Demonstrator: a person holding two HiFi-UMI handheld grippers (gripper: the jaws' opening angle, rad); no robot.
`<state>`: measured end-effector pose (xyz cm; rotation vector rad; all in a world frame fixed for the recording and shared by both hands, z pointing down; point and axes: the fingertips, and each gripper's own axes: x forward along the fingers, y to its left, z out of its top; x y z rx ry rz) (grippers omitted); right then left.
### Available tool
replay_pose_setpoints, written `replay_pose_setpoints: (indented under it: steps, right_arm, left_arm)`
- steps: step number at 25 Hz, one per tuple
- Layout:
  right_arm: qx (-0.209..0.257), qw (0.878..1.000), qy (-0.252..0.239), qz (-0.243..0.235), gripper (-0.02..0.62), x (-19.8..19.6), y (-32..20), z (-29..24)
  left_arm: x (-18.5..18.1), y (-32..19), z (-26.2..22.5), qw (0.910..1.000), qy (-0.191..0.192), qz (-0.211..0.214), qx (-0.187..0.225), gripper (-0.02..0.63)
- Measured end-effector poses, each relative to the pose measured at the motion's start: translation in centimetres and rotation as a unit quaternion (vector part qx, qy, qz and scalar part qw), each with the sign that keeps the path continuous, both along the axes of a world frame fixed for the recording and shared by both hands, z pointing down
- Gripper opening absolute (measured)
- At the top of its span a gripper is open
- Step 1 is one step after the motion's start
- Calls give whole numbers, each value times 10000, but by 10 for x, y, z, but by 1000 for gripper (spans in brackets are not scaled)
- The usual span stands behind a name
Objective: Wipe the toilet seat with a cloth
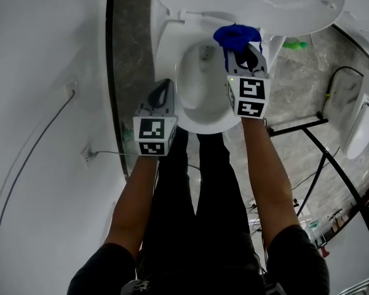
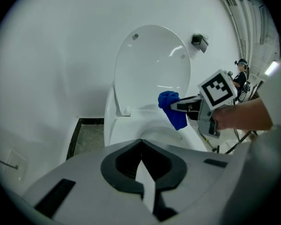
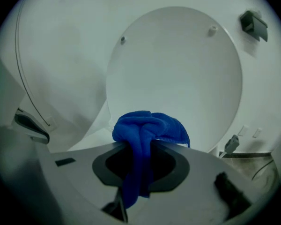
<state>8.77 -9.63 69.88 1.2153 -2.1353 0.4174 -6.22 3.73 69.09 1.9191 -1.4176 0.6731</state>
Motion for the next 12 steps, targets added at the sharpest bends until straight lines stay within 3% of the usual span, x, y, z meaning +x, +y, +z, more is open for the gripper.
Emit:
replay_pose_setpoints:
  steps: [6,12]
  right_arm:
    - [232,9993,-211,217,84,15,41,-74]
    - [477,9967,-616,247,83,8,95,-167]
  left_arm:
    - [14,-3,-57,9993,127,203,300,10]
    - [25,-20,-165,9940,238,379,993,10]
